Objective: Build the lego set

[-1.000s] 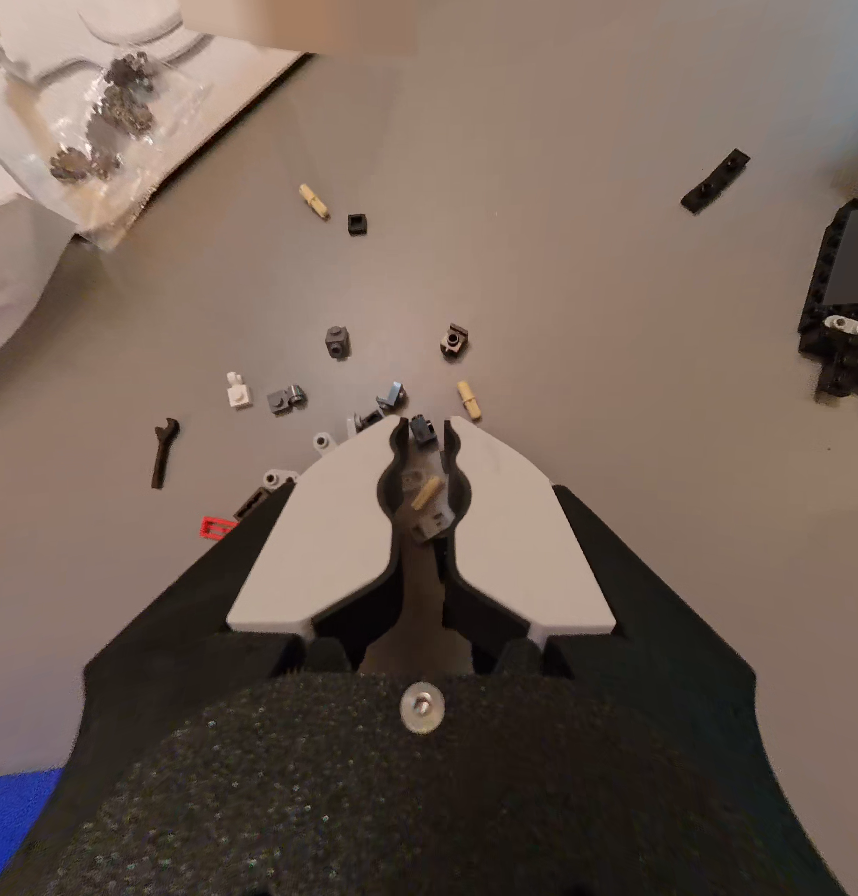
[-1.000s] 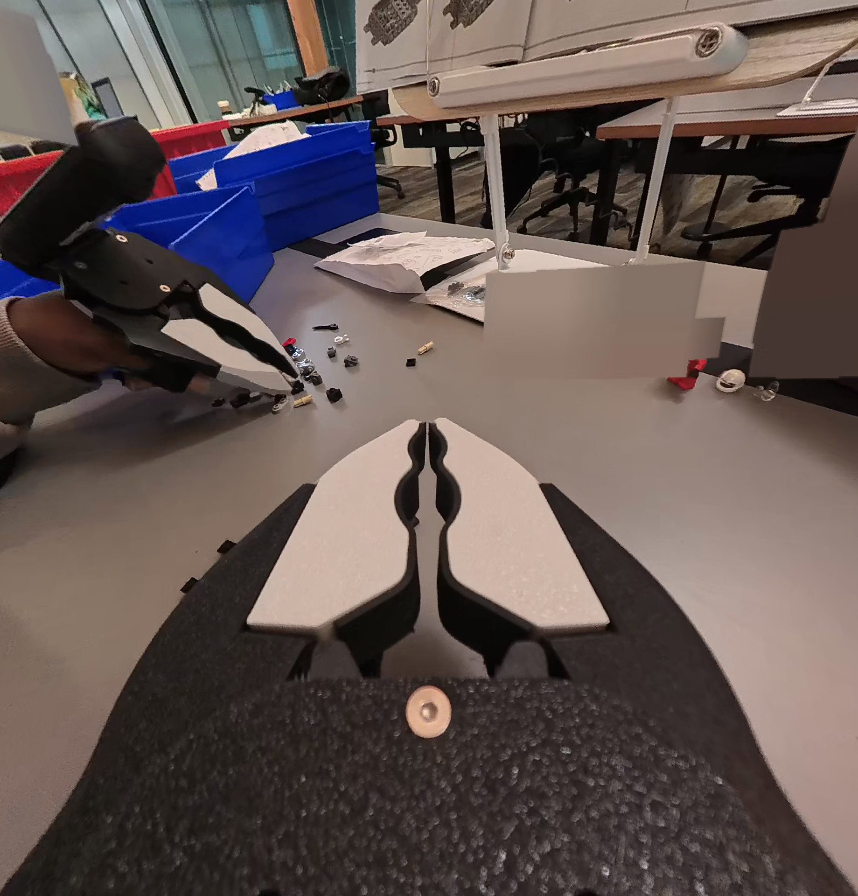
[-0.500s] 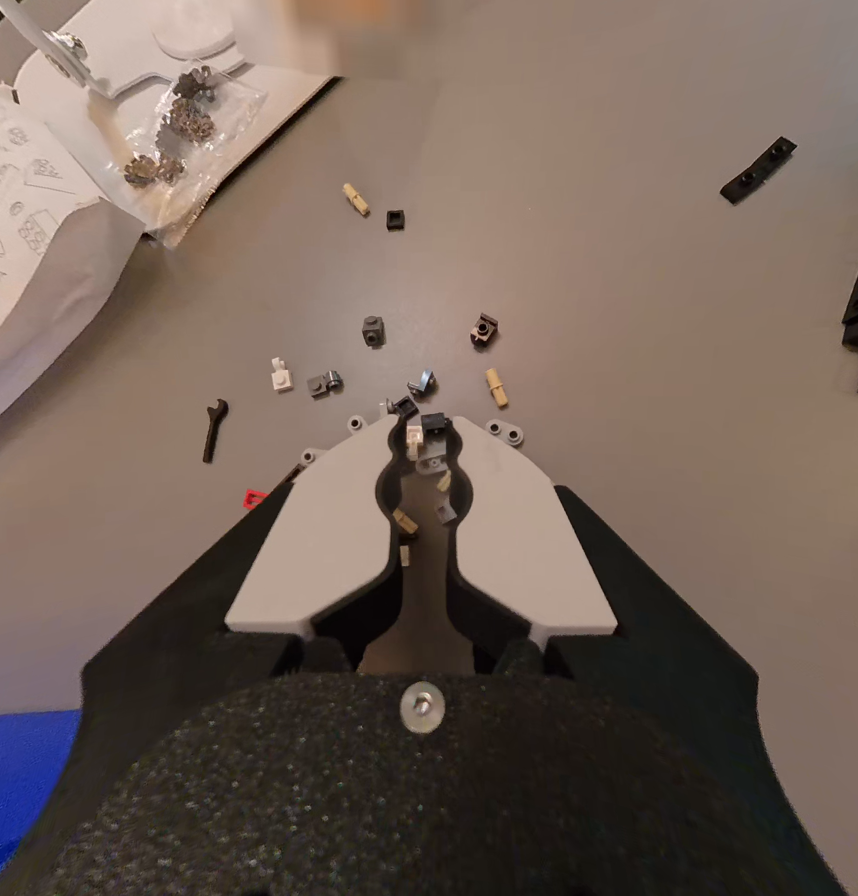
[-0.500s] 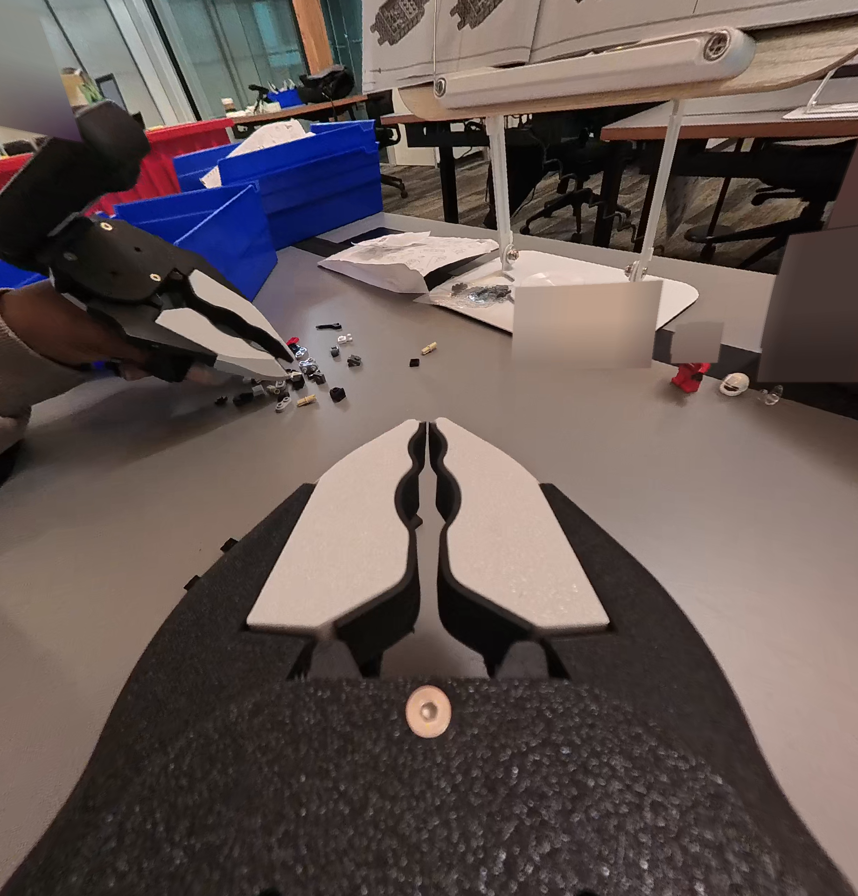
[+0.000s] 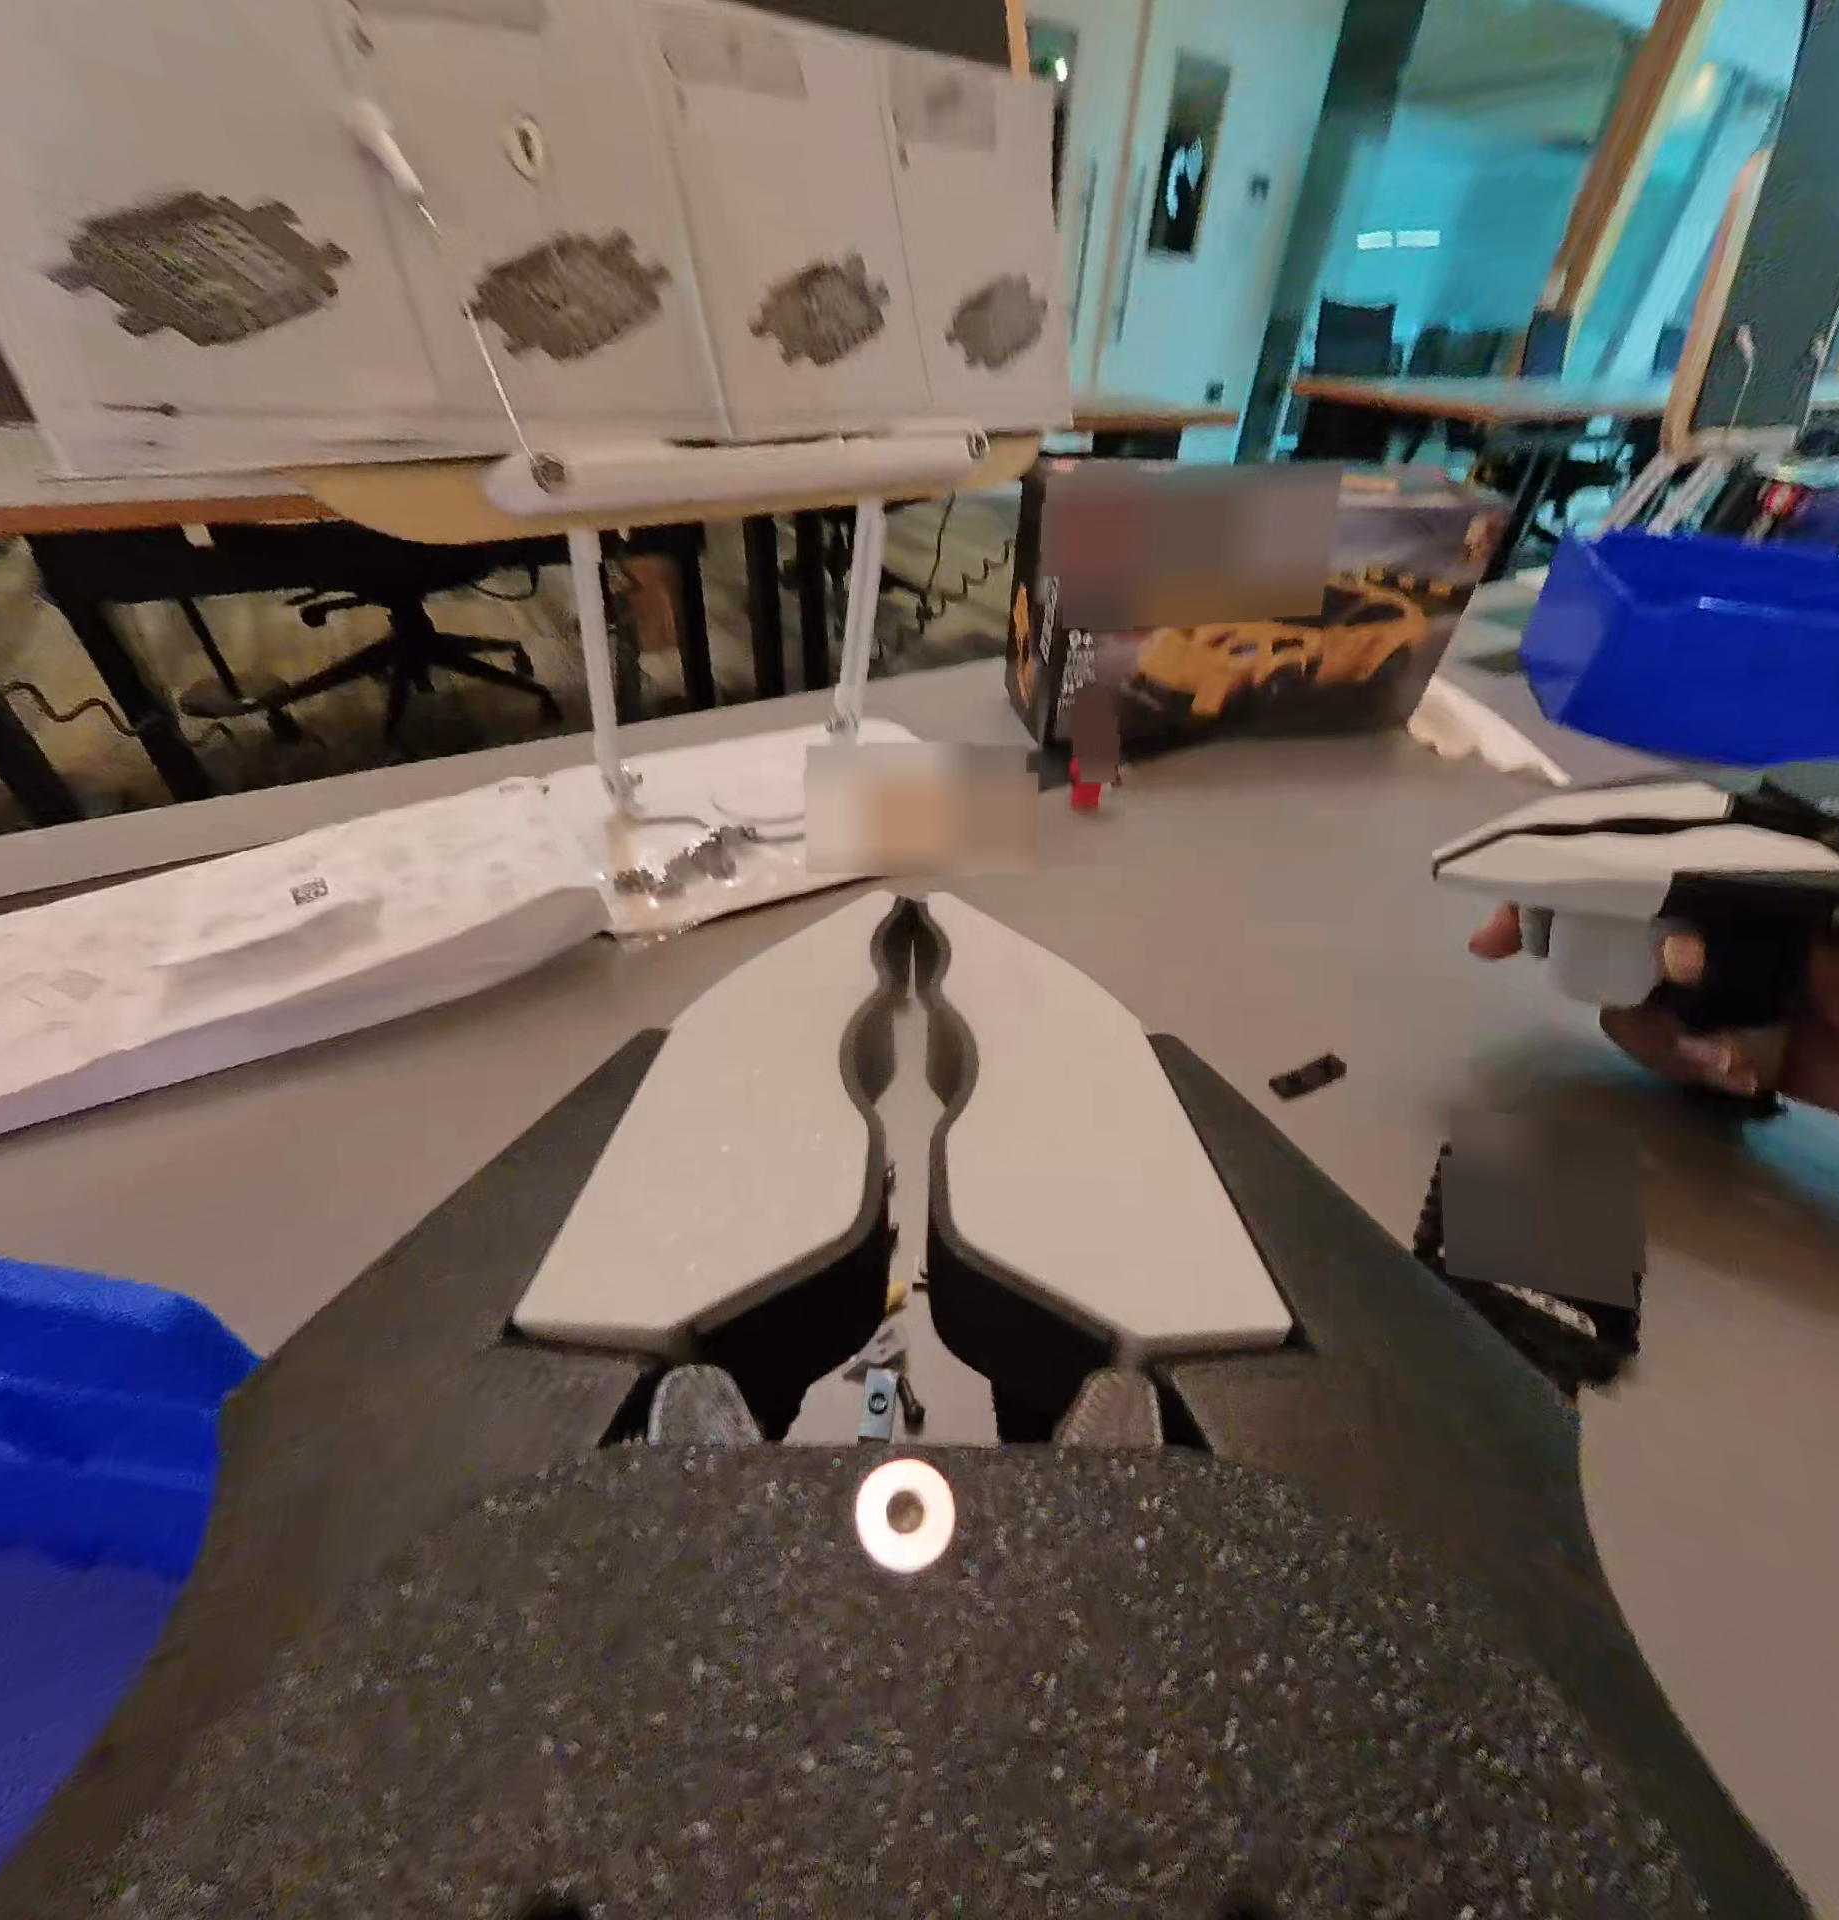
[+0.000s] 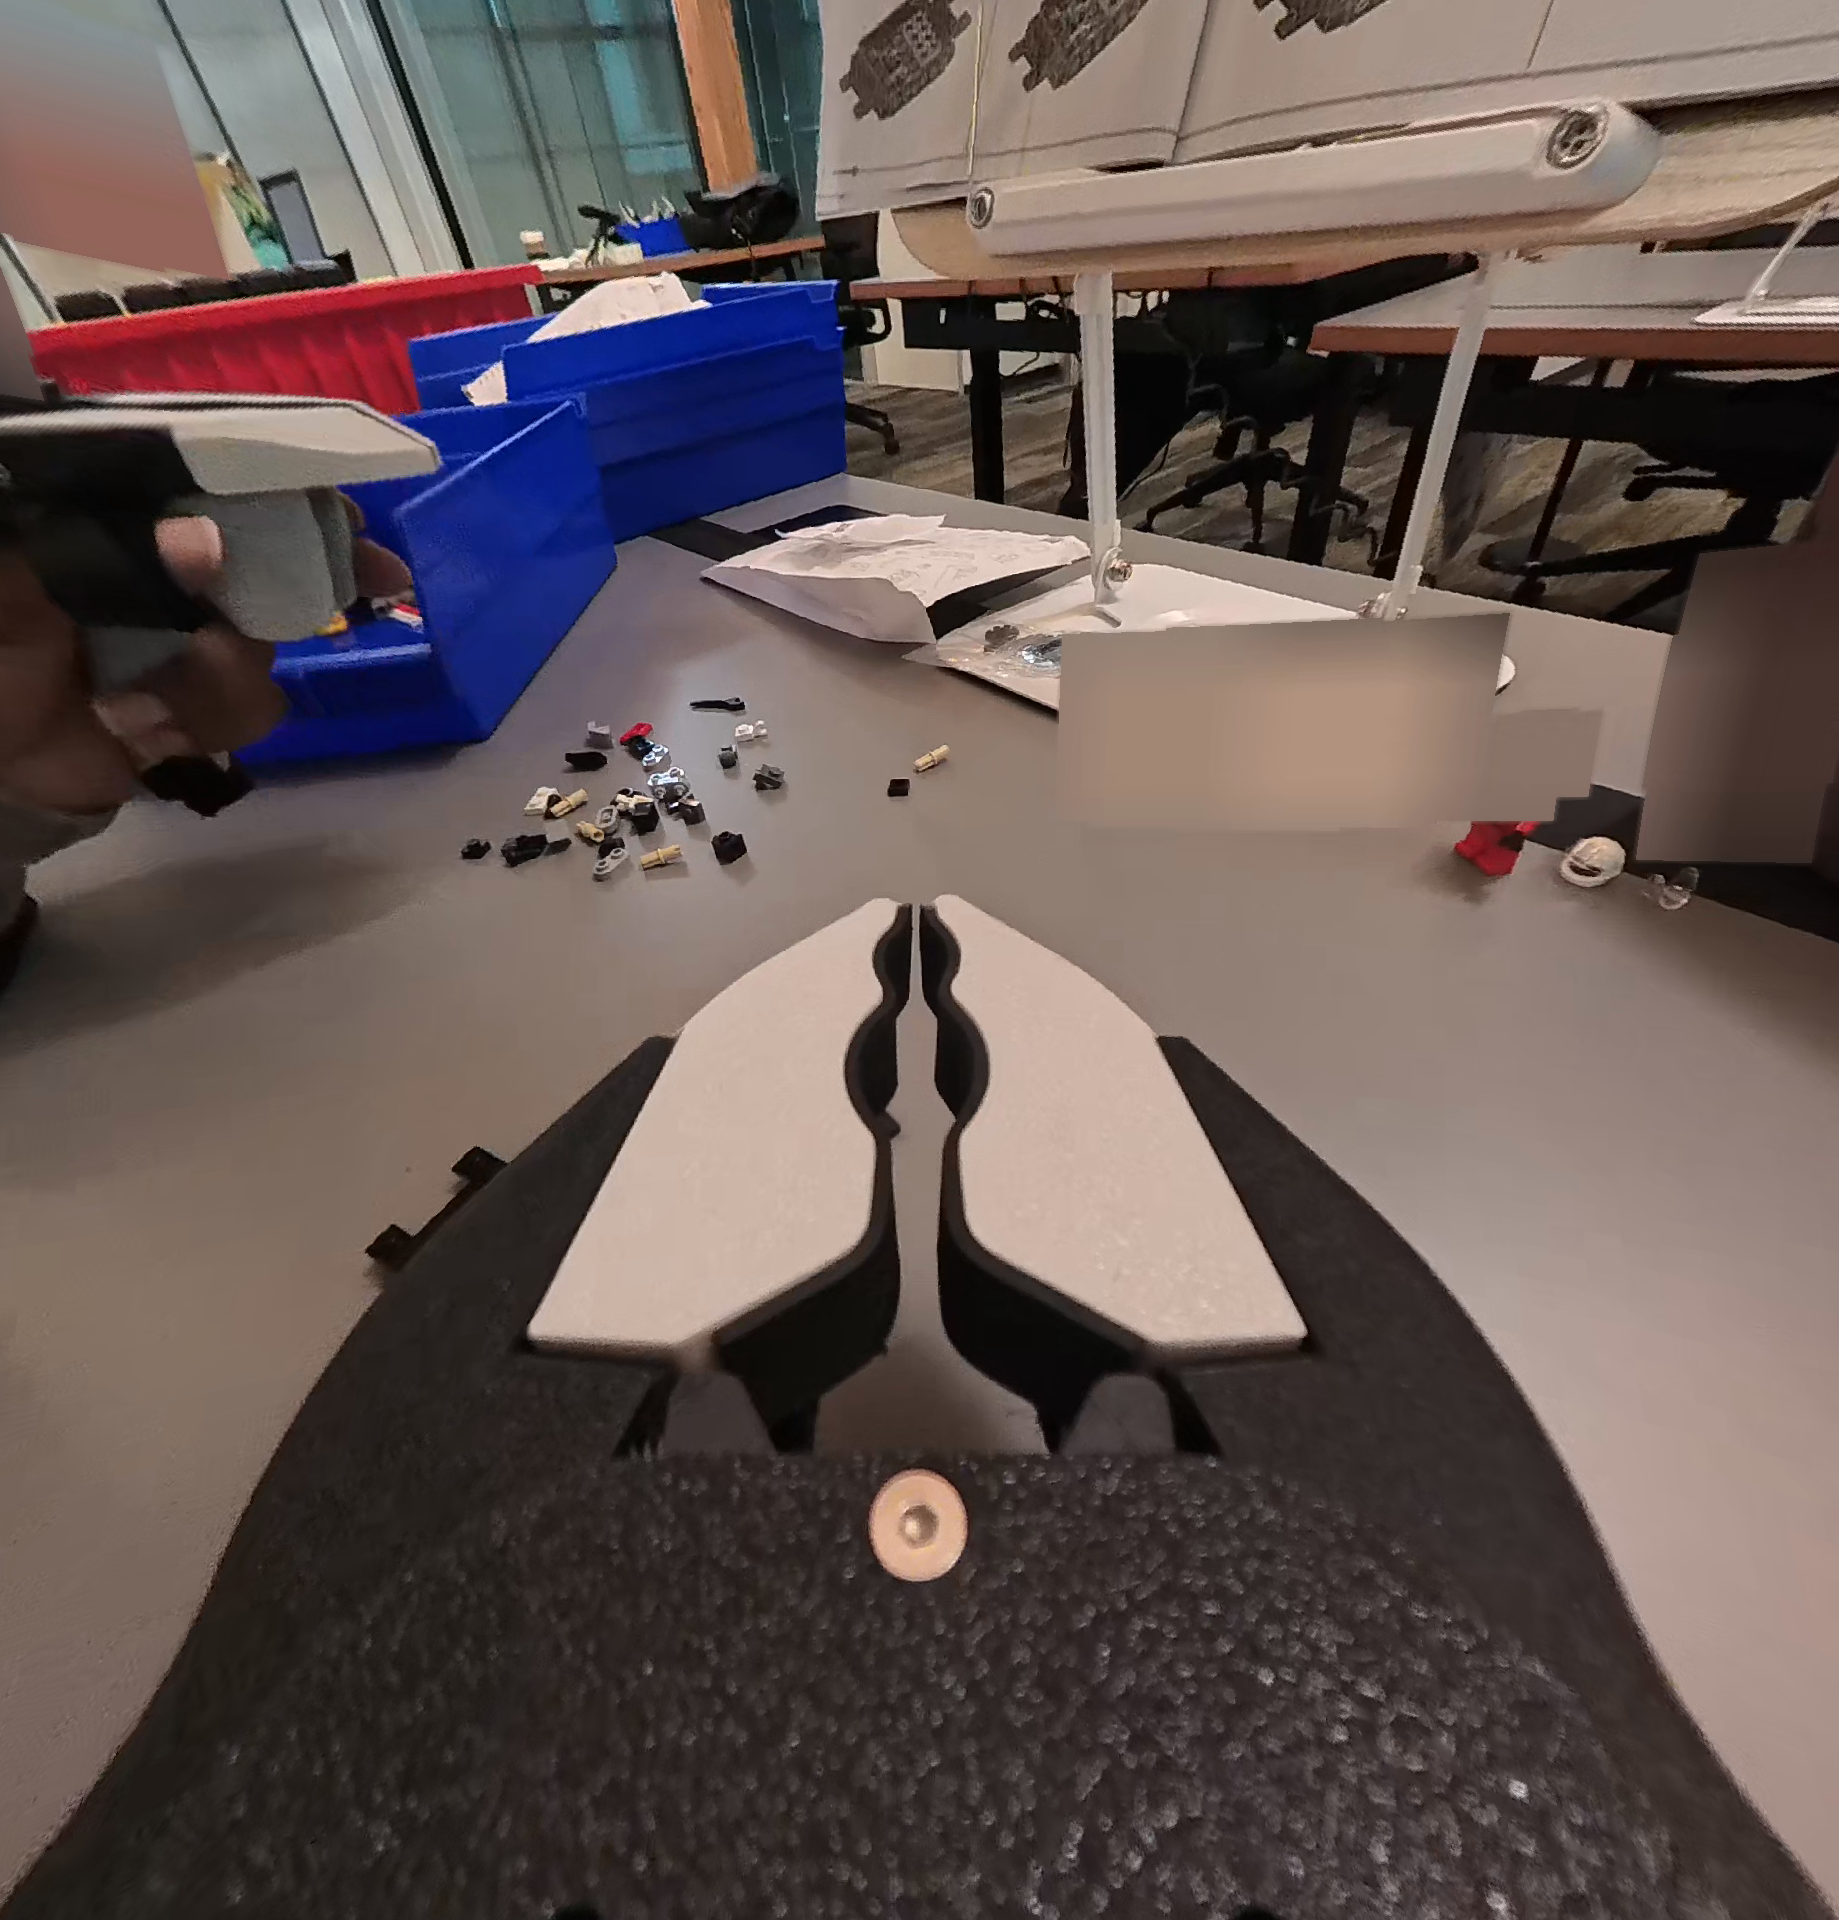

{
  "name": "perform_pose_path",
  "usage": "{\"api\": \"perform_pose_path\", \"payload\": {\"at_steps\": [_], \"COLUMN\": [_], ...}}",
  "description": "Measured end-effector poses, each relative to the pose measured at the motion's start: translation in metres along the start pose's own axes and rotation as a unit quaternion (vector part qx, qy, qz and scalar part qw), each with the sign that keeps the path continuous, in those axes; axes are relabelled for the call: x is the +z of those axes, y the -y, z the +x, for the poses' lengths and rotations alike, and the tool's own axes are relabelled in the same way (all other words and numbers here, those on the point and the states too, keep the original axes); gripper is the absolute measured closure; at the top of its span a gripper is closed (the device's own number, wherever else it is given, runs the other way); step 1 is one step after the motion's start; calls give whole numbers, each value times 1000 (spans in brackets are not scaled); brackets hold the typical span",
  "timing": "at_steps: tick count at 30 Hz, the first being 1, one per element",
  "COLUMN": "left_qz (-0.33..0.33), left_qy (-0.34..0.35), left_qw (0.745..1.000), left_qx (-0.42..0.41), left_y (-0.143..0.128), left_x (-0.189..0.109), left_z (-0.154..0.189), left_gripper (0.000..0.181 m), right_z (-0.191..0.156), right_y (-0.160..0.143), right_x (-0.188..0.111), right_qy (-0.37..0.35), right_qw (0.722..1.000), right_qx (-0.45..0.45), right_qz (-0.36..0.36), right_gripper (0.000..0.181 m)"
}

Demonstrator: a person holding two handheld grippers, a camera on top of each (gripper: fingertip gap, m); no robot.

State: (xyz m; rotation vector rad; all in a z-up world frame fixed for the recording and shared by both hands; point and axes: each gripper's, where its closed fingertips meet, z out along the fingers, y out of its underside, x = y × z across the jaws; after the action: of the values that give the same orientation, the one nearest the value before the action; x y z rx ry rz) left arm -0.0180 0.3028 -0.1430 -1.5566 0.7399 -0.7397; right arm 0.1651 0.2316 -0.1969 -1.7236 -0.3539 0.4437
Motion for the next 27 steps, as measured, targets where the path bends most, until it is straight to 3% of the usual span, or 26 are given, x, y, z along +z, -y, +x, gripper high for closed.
{"api": "perform_pose_path", "payload": {"at_steps": [8,21,27], "left_qz": [11,-7,-1], "left_qy": [13,7,17], "left_qw": [999,1000,999], "left_qx": [-32,-4,29], "left_y": [0,-7,30], "left_x": [-2,3,-18], "left_z": [-10,1,-19], "left_gripper": [181,181,181], "right_z": [7,6,10], "right_y": [3,4,4], "right_x": [0,1,1], "right_qy": [-5,-4,-19], "right_qw": [1000,1000,1000], "right_qx": [9,6,0], "right_qz": [13,13,15], "right_gripper": [180,180,180]}}
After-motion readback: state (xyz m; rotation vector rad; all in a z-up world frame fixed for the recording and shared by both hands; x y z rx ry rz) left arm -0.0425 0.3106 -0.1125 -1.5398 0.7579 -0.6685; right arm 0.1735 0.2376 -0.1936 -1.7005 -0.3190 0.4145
